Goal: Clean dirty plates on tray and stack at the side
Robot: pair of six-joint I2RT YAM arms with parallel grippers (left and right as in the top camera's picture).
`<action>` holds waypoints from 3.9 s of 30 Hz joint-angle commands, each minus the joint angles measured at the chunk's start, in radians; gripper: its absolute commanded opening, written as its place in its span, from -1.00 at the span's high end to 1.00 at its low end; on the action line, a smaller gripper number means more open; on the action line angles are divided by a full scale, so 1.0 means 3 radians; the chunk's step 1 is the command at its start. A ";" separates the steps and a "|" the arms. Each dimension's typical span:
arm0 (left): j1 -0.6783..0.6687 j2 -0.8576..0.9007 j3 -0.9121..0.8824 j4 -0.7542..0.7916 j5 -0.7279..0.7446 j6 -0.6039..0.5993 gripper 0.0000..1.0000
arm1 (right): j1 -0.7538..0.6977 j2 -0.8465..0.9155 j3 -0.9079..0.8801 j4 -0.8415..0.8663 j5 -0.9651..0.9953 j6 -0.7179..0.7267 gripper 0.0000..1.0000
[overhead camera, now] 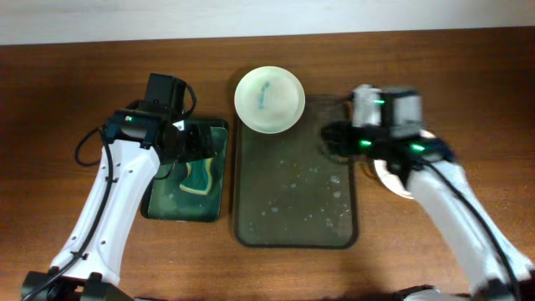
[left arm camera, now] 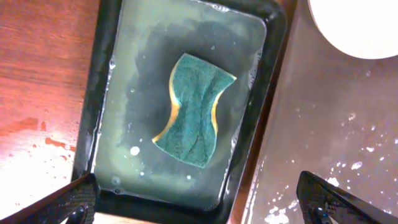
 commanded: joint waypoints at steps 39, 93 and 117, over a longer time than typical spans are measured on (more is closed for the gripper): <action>0.0011 0.0486 -0.1036 0.1273 0.0202 0.0366 0.03 | -0.0106 0.0041 0.0580 -0.1680 0.0005 -0.0210 -0.07; 0.0011 -0.0123 -0.0393 0.1082 0.0028 0.0518 1.00 | -0.0103 0.0467 0.0336 -0.1637 0.0029 -0.0183 0.32; -0.0996 0.0551 -0.0422 0.1431 0.1146 -0.0070 1.00 | -0.0103 0.1504 0.0196 -0.1064 0.0028 -0.0106 0.67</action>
